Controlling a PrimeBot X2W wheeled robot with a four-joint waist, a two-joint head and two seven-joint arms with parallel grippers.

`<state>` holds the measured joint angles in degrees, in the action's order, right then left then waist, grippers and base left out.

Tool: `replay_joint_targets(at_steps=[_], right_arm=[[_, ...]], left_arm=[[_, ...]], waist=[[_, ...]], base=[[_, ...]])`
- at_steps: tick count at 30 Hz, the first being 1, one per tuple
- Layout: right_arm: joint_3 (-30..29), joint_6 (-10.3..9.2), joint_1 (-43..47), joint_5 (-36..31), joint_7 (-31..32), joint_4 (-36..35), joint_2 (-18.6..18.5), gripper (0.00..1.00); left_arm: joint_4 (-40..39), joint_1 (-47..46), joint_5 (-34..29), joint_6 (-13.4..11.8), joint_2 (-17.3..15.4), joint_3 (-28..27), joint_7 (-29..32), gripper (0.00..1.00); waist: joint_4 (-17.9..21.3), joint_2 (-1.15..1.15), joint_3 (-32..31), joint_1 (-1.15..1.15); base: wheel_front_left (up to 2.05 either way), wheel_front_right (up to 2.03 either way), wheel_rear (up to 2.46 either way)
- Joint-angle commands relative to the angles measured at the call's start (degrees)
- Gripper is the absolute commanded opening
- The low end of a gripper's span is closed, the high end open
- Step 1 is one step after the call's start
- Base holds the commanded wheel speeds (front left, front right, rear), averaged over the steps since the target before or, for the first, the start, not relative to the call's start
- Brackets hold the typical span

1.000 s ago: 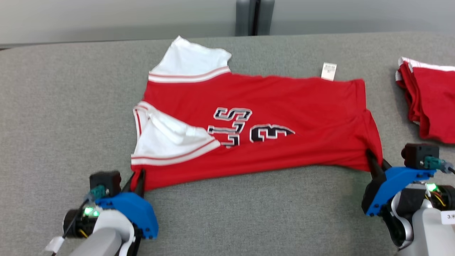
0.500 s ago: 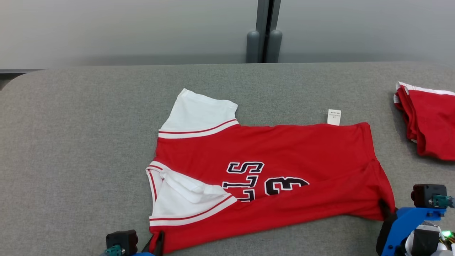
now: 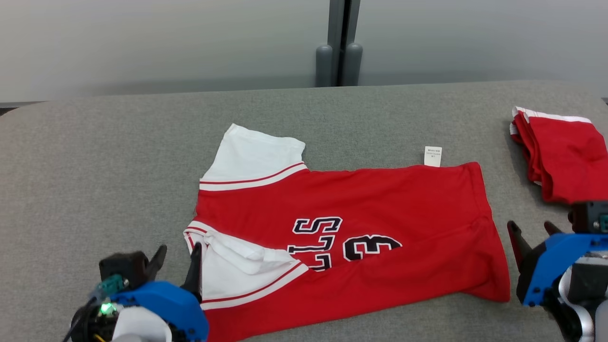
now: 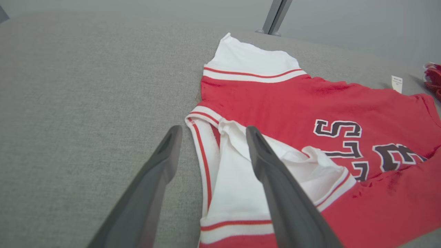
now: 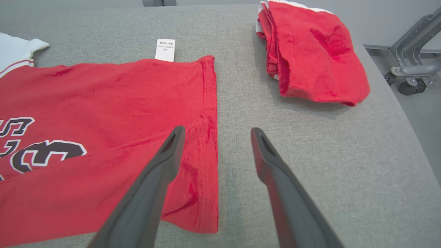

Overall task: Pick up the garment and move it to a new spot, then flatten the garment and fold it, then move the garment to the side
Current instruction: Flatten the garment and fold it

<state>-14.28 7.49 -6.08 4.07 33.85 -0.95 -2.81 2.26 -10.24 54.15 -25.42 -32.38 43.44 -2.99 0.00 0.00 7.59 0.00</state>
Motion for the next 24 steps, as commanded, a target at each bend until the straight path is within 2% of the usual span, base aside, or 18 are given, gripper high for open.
replay_joint_targets(at_steps=[1, 6, 13, 19, 24], right_arm=[[0.7, 0.01, -2.9, -0.7, 1.8, -0.8, -0.6, 1.0], [3.1, 0.01, -10.4, -0.6, 5.1, 1.2, -2.8, 1.0], [9.1, 0.01, -24.1, 2.1, 7.2, 9.4, -4.4, 1.0], [15.3, 0.01, -32.9, 4.8, 6.0, 12.5, -4.5, 1.0], [16.9, 0.01, -36.1, 6.1, 4.5, 13.2, -4.9, 1.0]], left_arm=[[0.1, -3.5, -0.6, 0.4, -0.5, -0.5, 1.1, 1.0], [3.1, -11.9, -1.7, 1.9, -0.5, -0.5, 5.2, 1.0], [13.0, -27.2, -2.3, 5.2, 2.5, 0.0, 12.5, 1.0], [23.3, -38.4, -2.9, 6.6, 4.3, 0.2, 18.3, 1.0], [28.7, -44.3, -3.1, 6.8, 4.7, -0.1, 21.0, 1.0]], waist=[[0.7, 0.0, 0.7, 0.0], [2.3, 0.0, 3.0, 0.0], [5.4, 0.0, 9.7, 0.0], [7.7, 0.0, 15.6, 0.0], [8.7, 0.0, 18.8, 0.0]], base=[[0.0, 0.0, 0.0], [0.0, 0.0, 0.0], [0.0, 0.0, 0.0], [0.0, 0.0, 0.0], [0.0, 0.0, 0.0]])
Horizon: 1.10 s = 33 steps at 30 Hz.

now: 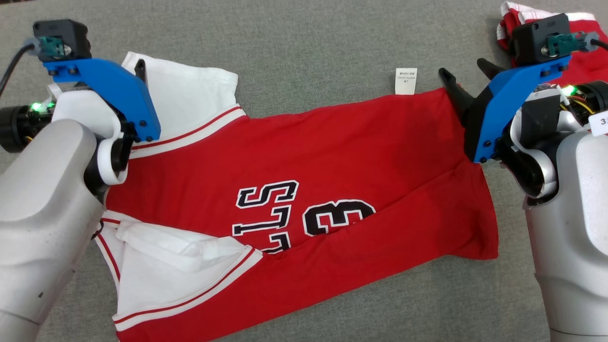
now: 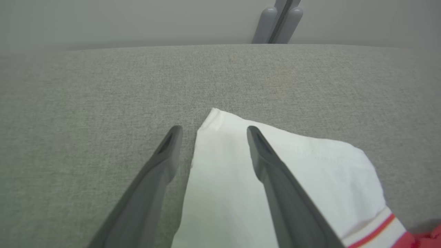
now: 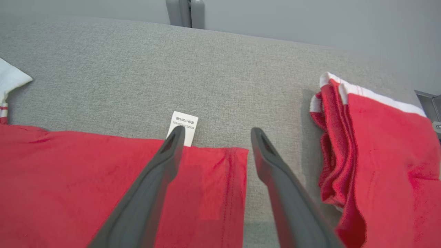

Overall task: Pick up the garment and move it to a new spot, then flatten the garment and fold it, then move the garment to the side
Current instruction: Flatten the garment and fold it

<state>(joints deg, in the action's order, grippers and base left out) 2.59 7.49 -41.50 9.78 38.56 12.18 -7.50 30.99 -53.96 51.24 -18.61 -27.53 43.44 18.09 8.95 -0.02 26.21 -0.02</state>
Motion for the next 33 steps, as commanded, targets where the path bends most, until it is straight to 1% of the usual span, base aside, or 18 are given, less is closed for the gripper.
replay_joint_targets(at_steps=[1, 3, 8, 13, 18, 19, 20, 22, 25, 31, 32, 33], right_arm=[[0.1, 0.01, -0.8, 0.6, -0.6, 0.1, -0.3, 1.0], [0.3, 0.01, -0.8, 0.8, -1.0, 0.0, -0.5, 1.0], [0.1, 0.01, -0.3, 1.6, -1.5, -1.1, -1.2, 1.0], [-0.6, 0.01, 0.1, 2.0, -0.8, -2.6, -1.6, 1.0], [-1.4, 0.01, -0.4, 2.4, -0.2, -4.3, -2.1, 1.0], [-1.4, 0.01, -0.3, 2.6, 0.0, -4.7, -2.3, 1.0], [-1.4, 0.01, -0.2, 2.4, 0.3, -5.0, -2.8, 1.0], [-1.0, 0.01, 0.4, 2.7, 1.5, -5.7, -3.4, 1.0], [-0.4, 0.01, 1.3, 2.7, 3.4, -7.7, -5.9, 1.0], [-0.3, 0.01, 5.2, 3.2, 6.8, -11.1, -9.4, 1.0], [0.1, 0.01, 5.6, 3.3, 6.5, -11.1, -9.7, 1.0], [0.1, 0.01, 5.9, 4.1, 6.0, -10.9, -9.2, 1.0]], left_arm=[[0.5, -1.1, -0.3, 0.5, -0.2, 0.1, 0.4, 1.0], [1.5, -1.7, 0.8, 1.3, 0.5, -0.5, 0.8, 1.0], [3.5, -3.2, 1.3, 3.0, 0.5, -0.5, 1.2, 1.0], [5.4, -2.4, 3.0, 3.9, 1.0, -1.1, 1.5, 1.0], [6.7, -1.9, 3.6, 5.6, -0.3, -1.7, 0.5, 1.0], [6.8, -1.8, 3.8, 6.3, -0.5, -1.5, 0.8, 0.51], [7.0, -1.8, 3.9, 7.0, -0.6, -1.3, 1.0, 0.0], [7.3, -1.3, 4.3, 8.1, -0.7, -0.8, 2.6, 0.0], [7.0, -1.6, 4.6, 8.9, -1.8, -1.1, 2.9, 0.0], [5.4, -2.2, 4.2, 9.2, -3.4, -1.6, 2.0, 0.0], [5.0, -2.4, 4.1, 9.0, -3.6, -1.7, 1.6, 0.0], [4.6, -2.5, 4.0, 8.9, -3.7, -1.7, 1.7, 0.0]], waist=[[-0.2, 0.02, 0.6, 0.02], [-0.1, 0.02, 1.4, 0.02], [-0.1, 0.02, 3.1, 0.02], [-0.1, 0.02, 4.1, 0.02], [0.1, 0.02, 5.1, 0.02], [0.1, 0.02, 5.3, 0.02], [0.2, 0.02, 5.5, 0.02], [0.2, 0.02, 5.9, 0.02], [-0.1, 0.02, 6.2, 0.02], [-0.7, 0.02, 6.6, 0.02], [-0.9, 0.02, 6.8, 0.02], [-1.0, 0.02, 6.9, 0.02]], base=[[0.0, 0.0, 0.0], [0.0, 0.0, 0.0], [0.0, 0.0, 0.0], [0.0, 0.0, 0.0], [0.0, 0.0, 0.0], [0.0, 0.0, 0.0], [0.0, 0.0, 0.0], [0.0, 0.0, 0.0], [0.0, 0.0, 0.0], [0.0, 0.0, 0.0], [0.0, 0.0, 0.0], [0.0, 0.0, 0.0]])
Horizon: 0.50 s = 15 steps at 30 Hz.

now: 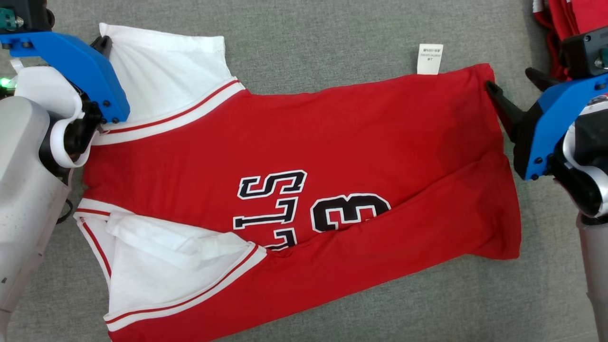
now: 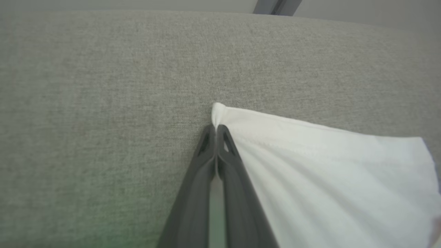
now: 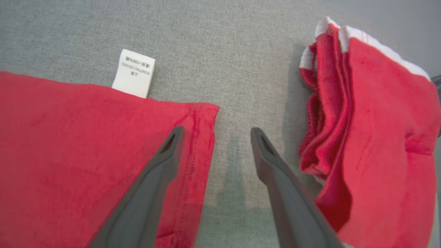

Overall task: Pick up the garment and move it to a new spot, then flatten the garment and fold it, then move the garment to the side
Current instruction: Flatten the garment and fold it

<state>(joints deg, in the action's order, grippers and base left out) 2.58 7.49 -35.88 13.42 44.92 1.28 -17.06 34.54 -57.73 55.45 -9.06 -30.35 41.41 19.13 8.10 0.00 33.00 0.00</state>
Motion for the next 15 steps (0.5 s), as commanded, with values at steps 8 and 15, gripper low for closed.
replay_joint_targets(at_steps=[8, 15], right_arm=[[1.7, 0.01, -3.9, -0.6, -3.1, 6.9, 1.0, 1.0], [4.1, 0.01, -7.7, -2.4, 1.3, 13.7, 0.5, 0.82]], left_arm=[[-1.8, 0.5, -0.6, -1.5, -1.0, 0.6, 0.9, 0.0], [-3.8, 0.6, -0.8, -1.4, -0.2, 1.4, 0.9, 0.0]], waist=[[-1.0, 0.0, 1.5, 0.0], [-2.2, 0.0, 1.8, 0.0]], base=[[0.0, 0.0, 0.0], [0.0, 0.0, 0.0]])
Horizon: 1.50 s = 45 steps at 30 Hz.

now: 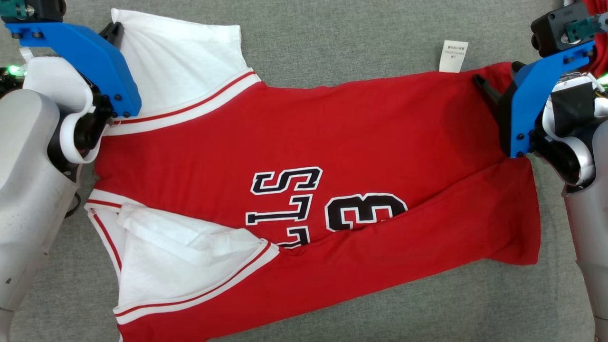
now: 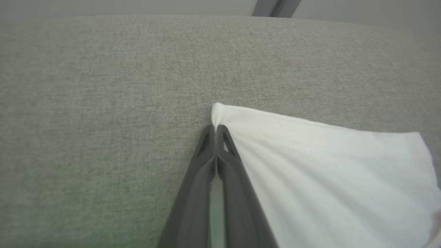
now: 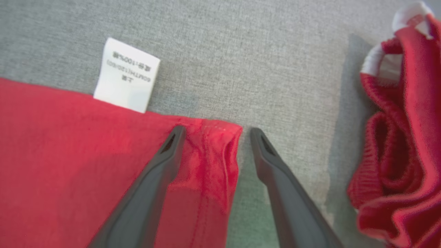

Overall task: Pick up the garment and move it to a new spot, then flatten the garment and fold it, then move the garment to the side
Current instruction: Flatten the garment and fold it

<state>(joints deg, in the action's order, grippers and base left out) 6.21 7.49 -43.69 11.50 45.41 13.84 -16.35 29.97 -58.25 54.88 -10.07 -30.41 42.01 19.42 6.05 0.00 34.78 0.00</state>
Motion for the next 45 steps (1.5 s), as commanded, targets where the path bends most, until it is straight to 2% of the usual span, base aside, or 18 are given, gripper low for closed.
replay_joint_targets(at_steps=[1, 2, 4, 10, 14, 15, 16, 19, 24, 32, 45], right_arm=[[0.4, 0.01, 0.1, -0.8, 1.4, 1.8, -0.4, 0.42], [0.6, 0.0, 0.0, -0.8, 1.7, 2.1, -0.6, 0.0], [0.3, -0.02, -0.1, -1.1, 1.0, 2.1, -1.0, 0.0], [-1.6, -0.01, 1.4, -2.1, -5.6, 1.1, -0.2, 0.0], [-2.4, 0.0, 4.1, -3.1, -10.5, 1.0, 0.4, 0.0], [-2.4, 0.0, 4.1, -3.1, -10.5, 1.0, 0.4, 0.0], [-2.5, 0.0, 5.7, -3.3, -12.1, 1.3, 0.4, 0.0], [-3.0, 0.0, 7.5, -3.7, -15.2, 1.6, 0.3, 0.0], [-4.8, 0.0, 10.7, -4.9, -19.2, 3.1, -0.1, 0.0], [-5.5, 0.0, 14.2, -5.6, -19.9, 5.3, -1.6, 0.0], [-0.6, 0.0, 18.6, -7.3, -18.1, 7.2, -7.8, 0.0]], left_arm=[[0.6, 1.2, -0.3, -0.4, 0.0, 0.9, 0.5, 0.0], [0.2, 1.2, -0.4, -0.1, 0.2, 0.8, 0.0, 0.0], [-0.6, 0.9, -0.6, -0.1, 0.6, 0.1, -2.2, 0.0], [-3.3, 3.1, -3.6, -1.3, 1.3, -1.3, -14.1, 0.0], [-5.7, 7.2, -7.2, -2.2, 1.7, -1.2, -24.8, 0.0], [-5.7, 7.2, -7.2, -2.2, 1.7, -1.2, -24.8, 0.0], [-6.6, 10.4, -7.9, -2.3, 2.1, -0.4, -28.3, 0.0], [-8.2, 14.5, -8.0, -2.2, 2.8, 0.2, -31.4, 0.0], [-12.9, 21.1, -9.2, -2.2, 4.2, 0.3, -34.0, 0.0], [-21.0, 31.5, -7.3, -1.3, 5.9, -1.9, -34.6, 0.0], [-29.7, 44.7, -4.7, -2.1, 4.2, -1.6, -34.4, 0.0]], waist=[[-0.3, 0.0, 0.0, 0.0], [-0.4, 0.0, -0.1, 0.0], [-0.7, 0.0, -0.2, 0.0], [-1.4, 0.0, -2.2, 0.0], [-2.1, 0.0, -4.5, 0.0], [-2.1, 0.0, -4.5, 0.0], [-2.5, 0.0, -5.8, 0.0], [-3.3, 0.0, -7.6, 0.0], [-5.3, 0.0, -10.6, 0.0], [-7.6, 0.0, -14.7, 0.0], [-10.0, 0.0, -18.9, 0.0]], base=[[0.0, 0.0, 0.0], [0.0, 0.0, 0.0], [0.0, 0.0, 0.0], [0.0, 0.0, 0.0], [0.0, 0.0, 0.0], [0.0, 0.0, 0.0], [0.0, 0.0, 0.0], [0.0, 0.0, 0.0], [0.0, 0.0, 0.0], [0.0, 0.0, 0.0], [0.0, 0.0, 0.0]])
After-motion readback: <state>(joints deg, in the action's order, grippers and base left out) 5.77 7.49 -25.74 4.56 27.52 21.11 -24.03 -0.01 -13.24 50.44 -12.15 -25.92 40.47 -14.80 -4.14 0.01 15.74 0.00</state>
